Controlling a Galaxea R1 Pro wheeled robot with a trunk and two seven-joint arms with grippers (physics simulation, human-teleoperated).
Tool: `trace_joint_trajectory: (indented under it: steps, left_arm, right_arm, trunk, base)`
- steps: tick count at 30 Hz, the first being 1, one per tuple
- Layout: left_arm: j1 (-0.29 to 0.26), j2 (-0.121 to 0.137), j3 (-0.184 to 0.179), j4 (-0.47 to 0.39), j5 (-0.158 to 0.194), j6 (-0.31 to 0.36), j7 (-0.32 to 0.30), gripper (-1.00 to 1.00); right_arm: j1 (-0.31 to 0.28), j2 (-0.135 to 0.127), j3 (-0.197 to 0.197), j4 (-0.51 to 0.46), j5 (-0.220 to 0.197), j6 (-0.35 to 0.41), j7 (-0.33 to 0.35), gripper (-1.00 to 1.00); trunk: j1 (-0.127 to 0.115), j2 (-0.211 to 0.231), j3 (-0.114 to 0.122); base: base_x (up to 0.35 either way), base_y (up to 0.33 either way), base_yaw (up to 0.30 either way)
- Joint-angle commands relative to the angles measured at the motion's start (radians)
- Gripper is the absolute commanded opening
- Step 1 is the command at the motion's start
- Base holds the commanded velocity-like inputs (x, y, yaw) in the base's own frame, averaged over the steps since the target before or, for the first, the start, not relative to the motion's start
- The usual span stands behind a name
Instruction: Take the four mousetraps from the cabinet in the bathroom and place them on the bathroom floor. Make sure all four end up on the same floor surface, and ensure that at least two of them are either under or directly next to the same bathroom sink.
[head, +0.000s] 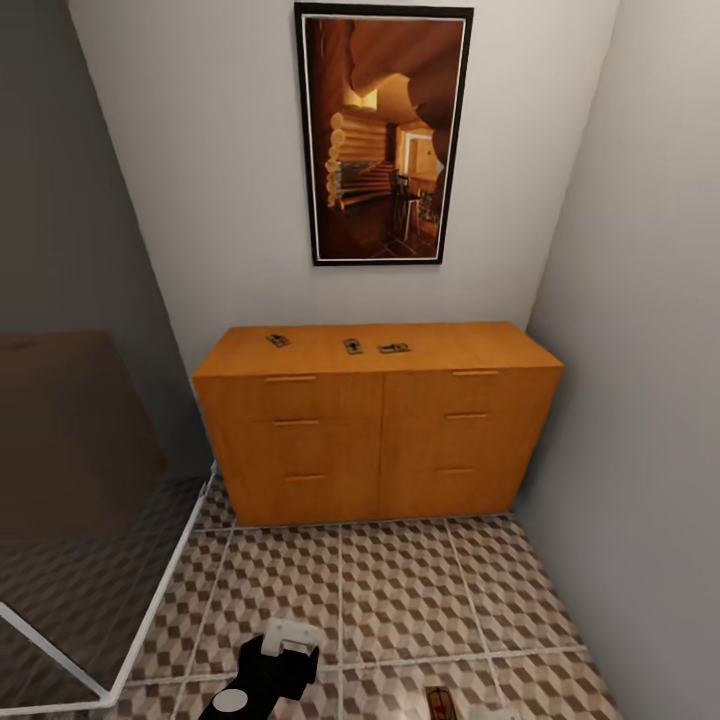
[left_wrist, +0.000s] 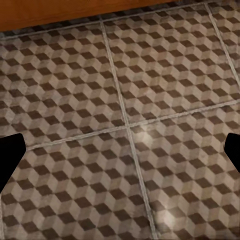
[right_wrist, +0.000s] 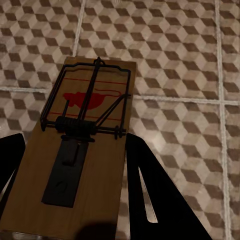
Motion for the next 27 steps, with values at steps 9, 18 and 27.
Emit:
trace_joint_trajectory:
  steps: [9, 18, 27]
  left_arm:
    - [-0.001, 0.0, -0.011, -0.001, 0.002, 0.005, 0.006, 1.0]
    - [-0.001, 0.0, -0.015, -0.001, 0.002, 0.005, 0.006, 1.0]
    - [-0.001, 0.0, -0.051, 0.0, 0.0, 0.005, 0.007, 1.0]
  right_arm:
    - [0.0, 0.001, 0.004, 0.001, -0.003, -0.003, 0.005, -1.0]
    - [0.0, 0.001, 0.005, 0.001, -0.003, -0.003, 0.005, -1.0]
    - [0.0, 0.001, 0.004, 0.001, -0.003, -0.003, 0.0, -1.0]
  trunk:
    - [0.0, 0.0, -0.004]
    - [0.0, 0.0, -0.005]
    - [0.0, 0.0, -0.005]
  base:
    - [0.224, -0.203, 0.165]
    - [0.23, -0.208, 0.009]
    - [0.217, -0.225, 0.126]
